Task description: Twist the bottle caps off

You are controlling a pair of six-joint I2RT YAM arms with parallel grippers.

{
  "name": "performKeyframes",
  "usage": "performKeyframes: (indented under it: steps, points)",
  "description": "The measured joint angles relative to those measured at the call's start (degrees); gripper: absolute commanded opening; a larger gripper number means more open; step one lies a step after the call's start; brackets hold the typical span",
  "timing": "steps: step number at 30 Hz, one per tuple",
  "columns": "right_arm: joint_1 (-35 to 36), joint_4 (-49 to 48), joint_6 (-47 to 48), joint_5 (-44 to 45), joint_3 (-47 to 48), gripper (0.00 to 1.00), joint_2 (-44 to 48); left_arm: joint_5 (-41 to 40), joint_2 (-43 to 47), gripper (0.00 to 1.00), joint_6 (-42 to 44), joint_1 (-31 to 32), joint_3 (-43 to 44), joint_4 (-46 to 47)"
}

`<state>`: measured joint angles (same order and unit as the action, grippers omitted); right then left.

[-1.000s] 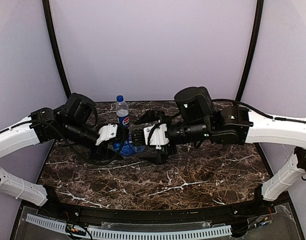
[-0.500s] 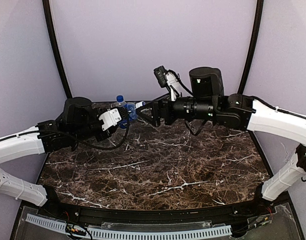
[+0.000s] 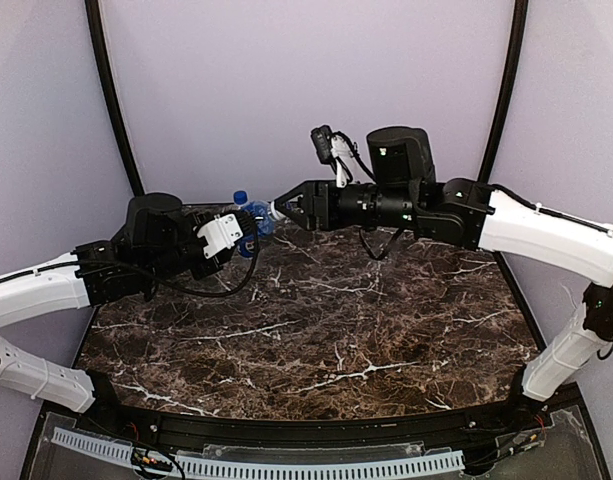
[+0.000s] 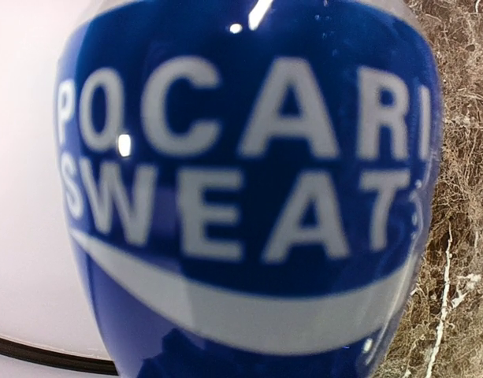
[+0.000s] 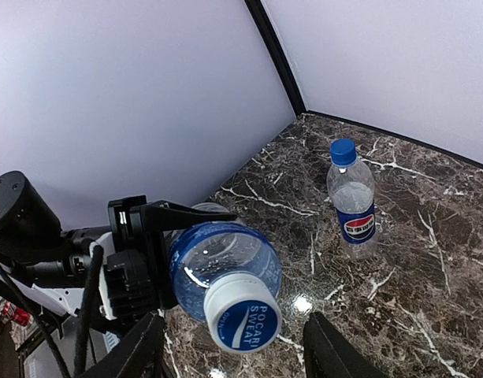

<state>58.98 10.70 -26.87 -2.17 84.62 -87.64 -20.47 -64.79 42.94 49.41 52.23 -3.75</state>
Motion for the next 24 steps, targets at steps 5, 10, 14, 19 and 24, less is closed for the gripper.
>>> performKeyframes:
  steps: [5, 10, 14, 19, 24]
  points:
    - [-1.0, -0.3, -1.5, -1.3, 0.0, 0.41, -2.0, 0.0, 0.0, 0.37, 0.3, 0.0, 0.0, 0.6]
    - [-1.1, -0.6, -1.6, -3.0, 0.1, 0.30, -2.6, 0.1, 0.0, 0.37, 0.4, 0.0, -0.5, 0.7]
    - [-1.4, -1.2, -1.4, -4.8, 0.1, 0.13, -2.6, 0.3, 0.0, 0.37, 0.5, 0.0, -0.6, 0.9]
    - [-2.7, -1.7, 1.4, -10.1, 0.2, 0.00, -3.2, 1.6, 0.2, 0.36, 0.5, -0.1, -0.7, 0.3]
    - [-3.3, 0.2, 13.2, -16.8, 0.2, 0.00, -3.1, 9.0, 1.5, 0.36, -1.9, -0.9, 0.2, -6.4]
